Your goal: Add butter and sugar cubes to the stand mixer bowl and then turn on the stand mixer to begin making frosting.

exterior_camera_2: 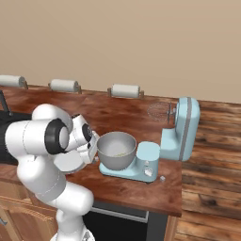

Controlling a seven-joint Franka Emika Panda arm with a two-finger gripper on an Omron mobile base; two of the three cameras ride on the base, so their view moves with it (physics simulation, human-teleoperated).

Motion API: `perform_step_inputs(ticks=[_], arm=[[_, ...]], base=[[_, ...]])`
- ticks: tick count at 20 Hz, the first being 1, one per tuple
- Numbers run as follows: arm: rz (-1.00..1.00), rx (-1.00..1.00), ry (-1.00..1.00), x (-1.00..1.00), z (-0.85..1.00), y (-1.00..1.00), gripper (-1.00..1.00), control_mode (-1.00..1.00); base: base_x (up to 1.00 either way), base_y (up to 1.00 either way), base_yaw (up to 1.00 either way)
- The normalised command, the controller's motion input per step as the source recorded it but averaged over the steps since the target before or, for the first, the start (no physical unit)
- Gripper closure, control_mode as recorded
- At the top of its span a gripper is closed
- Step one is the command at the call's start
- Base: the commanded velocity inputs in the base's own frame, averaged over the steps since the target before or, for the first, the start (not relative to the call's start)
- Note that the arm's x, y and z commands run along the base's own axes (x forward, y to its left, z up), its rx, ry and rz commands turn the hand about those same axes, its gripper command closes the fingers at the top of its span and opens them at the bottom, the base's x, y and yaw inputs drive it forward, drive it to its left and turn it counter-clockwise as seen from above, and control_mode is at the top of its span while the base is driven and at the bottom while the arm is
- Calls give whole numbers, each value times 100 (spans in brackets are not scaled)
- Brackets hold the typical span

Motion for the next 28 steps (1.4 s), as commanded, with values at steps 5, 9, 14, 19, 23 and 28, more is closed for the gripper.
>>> perform_step_inputs(ticks=[5,9,14,19,23,28], arm=[[0,1,-10,-26,-21,-17,-100,-100],[1,2,-13,-33,-16,-20,-100,-100],[3,2,-10,-24,-11,-13,-100,-100],[2,0,-1,-5,-17,-2,-100,-100],[1,0,0,0,-21,0,-100,-100],[1,0,0,0,-24,0,-100,-100]], base=[[0,0,0],[0,0,0],[0,0,0],[0,0,0],[0,0,0],[0,0,0]])
